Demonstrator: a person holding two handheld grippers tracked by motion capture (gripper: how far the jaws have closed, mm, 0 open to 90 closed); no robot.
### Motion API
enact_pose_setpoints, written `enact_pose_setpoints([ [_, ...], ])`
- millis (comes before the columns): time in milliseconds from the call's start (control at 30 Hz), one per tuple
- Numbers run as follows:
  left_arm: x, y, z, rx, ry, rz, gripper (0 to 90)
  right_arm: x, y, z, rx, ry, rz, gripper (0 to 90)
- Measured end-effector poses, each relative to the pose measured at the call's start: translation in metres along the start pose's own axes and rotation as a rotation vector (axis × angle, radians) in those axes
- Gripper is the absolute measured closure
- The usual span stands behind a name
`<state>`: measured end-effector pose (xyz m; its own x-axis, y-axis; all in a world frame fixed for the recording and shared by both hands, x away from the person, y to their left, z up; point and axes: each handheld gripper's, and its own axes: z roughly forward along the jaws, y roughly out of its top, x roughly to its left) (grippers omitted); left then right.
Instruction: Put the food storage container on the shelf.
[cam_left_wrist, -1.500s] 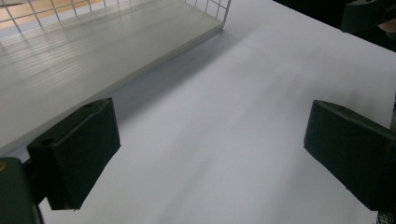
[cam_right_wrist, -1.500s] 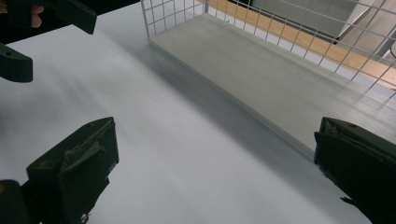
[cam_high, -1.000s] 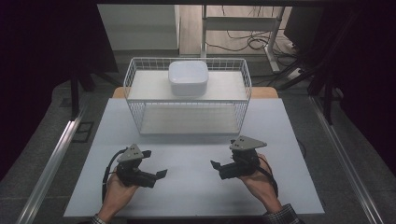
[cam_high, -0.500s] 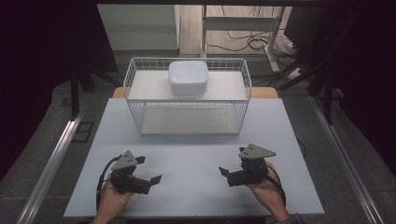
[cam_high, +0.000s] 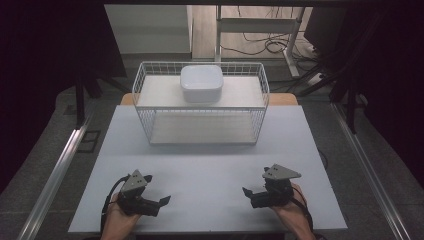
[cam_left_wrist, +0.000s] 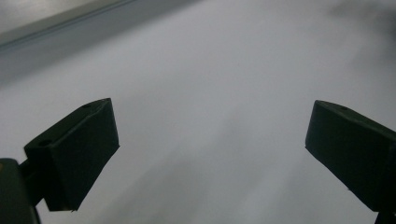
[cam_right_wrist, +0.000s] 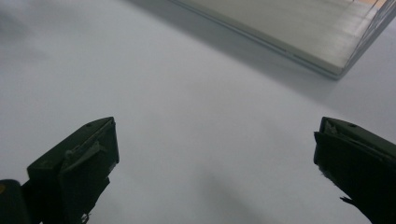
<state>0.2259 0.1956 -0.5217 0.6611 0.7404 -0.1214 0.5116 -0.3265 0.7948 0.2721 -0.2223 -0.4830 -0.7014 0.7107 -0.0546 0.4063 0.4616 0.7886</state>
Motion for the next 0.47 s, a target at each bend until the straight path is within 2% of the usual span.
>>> enact_pose_setpoints([
  [267, 0.000, -0.008, 0.007, 0.059, -0.011, -0.015, 2.6, -0.001, -0.016, 0.008, 0.064, 0.004, 0.013, 0.0],
  [333, 0.001, -0.010, 0.010, 0.086, -0.006, -0.016, 2.6, -0.001, -0.020, 0.015, 0.112, -0.001, 0.002, 0.0],
  [467, 0.001, -0.009, 0.011, 0.088, -0.003, -0.016, 2.7, -0.001, -0.020, 0.016, 0.119, -0.010, -0.008, 0.0],
])
